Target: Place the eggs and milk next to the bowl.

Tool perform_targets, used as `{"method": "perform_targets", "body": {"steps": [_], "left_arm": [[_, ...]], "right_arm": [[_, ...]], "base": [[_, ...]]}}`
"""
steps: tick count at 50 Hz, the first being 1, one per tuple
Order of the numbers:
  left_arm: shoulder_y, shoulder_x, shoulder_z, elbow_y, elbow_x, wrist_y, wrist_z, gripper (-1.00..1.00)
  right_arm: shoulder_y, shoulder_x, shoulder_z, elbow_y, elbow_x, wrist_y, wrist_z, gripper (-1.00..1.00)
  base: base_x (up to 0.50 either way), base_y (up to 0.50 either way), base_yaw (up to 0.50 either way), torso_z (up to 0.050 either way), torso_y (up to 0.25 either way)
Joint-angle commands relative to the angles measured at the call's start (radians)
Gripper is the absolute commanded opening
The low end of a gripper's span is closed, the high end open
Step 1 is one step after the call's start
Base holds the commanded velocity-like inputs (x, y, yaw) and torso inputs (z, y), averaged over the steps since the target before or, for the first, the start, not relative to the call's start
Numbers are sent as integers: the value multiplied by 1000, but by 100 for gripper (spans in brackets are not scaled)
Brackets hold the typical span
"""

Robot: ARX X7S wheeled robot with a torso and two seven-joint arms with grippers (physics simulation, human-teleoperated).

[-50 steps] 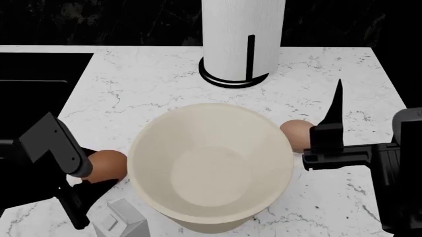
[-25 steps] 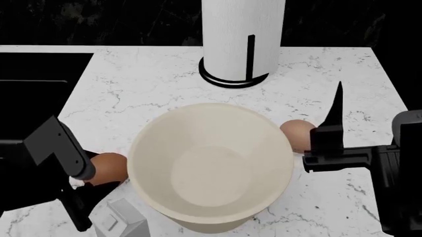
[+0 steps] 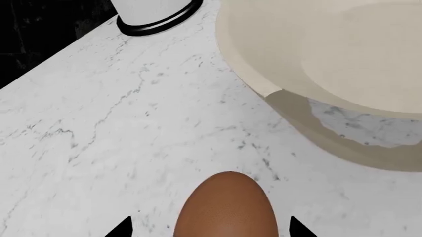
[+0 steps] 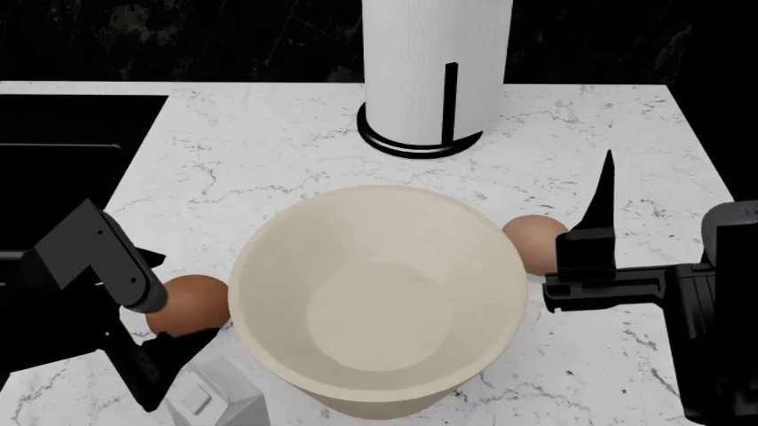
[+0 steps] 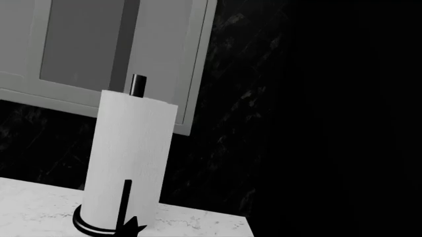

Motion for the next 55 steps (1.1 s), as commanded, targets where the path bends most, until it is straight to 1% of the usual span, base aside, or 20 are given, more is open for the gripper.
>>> {"method": "perform_targets", "body": {"steps": [1, 21, 29, 39, 46, 48, 50, 52, 55], "left_arm": [[7, -1, -39, 33, 3, -28, 9, 100], [67, -107, -130, 230, -88, -99, -35, 100], [95, -140, -188, 282, -129, -108, -66, 100], [163, -182, -321, 359, -229, -115, -129, 100], [203, -197, -387, 385, -264, -102, -170, 100], [227, -195, -437, 398, -295, -100, -205, 100], [239, -201, -448, 408, -300, -97, -212, 100], [271, -207, -504, 456, -341, -108, -260, 100], [299, -218, -555, 500, -377, -124, -307, 100]], "right_arm": [[-7, -20, 27, -9, -15, 3, -15, 100], [-5, -19, 27, -19, -8, 10, -7, 100], [1, -14, 32, -32, 0, 23, -1, 100], [-3, -2, 52, -55, 16, 41, 7, 100], [-4, 4, 58, -60, 20, 45, 10, 100], [-10, 8, 65, -62, 21, 45, 11, 100], [-13, 10, 70, -64, 23, 46, 12, 100], [-15, 17, 81, -72, 30, 55, 15, 100], [-20, 26, 98, -85, 39, 65, 19, 100]], "base": [[0, 0, 0, 0, 0], [0, 0, 0, 0, 0], [0, 0, 0, 0, 0], [0, 0, 0, 0, 0], [0, 0, 0, 0, 0], [0, 0, 0, 0, 0], [0, 0, 0, 0, 0], [0, 0, 0, 0, 0], [0, 0, 0, 0, 0]]}}
